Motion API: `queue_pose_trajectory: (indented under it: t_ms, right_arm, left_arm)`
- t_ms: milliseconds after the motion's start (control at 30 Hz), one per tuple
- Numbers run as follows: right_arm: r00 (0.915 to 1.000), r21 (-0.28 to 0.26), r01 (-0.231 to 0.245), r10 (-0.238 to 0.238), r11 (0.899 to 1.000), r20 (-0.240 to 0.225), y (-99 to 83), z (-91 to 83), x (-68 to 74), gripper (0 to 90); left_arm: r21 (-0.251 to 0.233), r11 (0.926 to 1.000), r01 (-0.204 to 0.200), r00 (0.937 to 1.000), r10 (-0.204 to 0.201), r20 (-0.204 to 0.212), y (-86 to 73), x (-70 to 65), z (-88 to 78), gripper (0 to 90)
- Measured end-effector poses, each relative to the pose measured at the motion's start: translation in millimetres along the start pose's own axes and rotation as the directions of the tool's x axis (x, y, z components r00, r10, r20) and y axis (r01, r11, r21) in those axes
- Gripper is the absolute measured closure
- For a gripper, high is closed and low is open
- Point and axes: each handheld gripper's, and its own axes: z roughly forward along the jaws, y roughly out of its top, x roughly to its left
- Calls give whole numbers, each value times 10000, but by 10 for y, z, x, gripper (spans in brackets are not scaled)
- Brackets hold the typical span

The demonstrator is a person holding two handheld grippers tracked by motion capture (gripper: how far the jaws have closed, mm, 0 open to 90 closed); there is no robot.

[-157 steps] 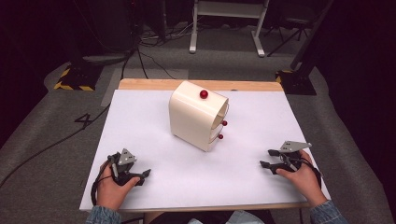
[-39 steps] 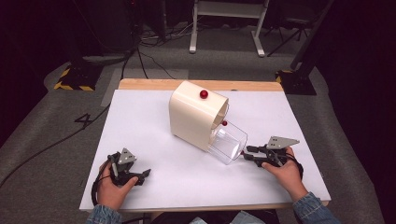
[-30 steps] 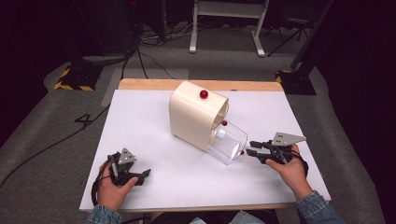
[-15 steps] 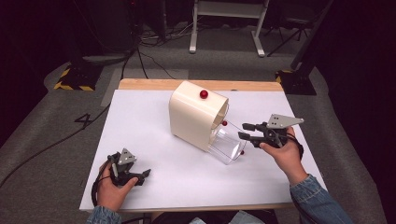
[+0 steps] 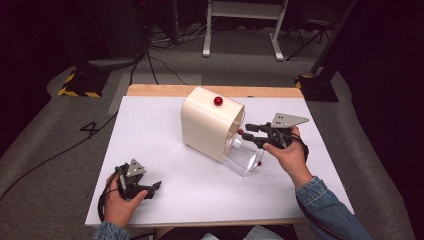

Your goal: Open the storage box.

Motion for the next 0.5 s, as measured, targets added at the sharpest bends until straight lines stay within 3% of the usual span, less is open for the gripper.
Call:
queue_pose_trajectory:
  t_ms: [300,500]
  right_arm:
    - [9999,-163,36,-39,9999,-159,-69,99,-2,709]
    - [9998,-227,222,-222,9995,26,-77,100,28,746]
  left_arm:
    - [-23,10000,4,10000,-4,-19,-1,-3,1,164]
    - [-26,10000,2,10000,-2,-16,-1,-2,1,164]
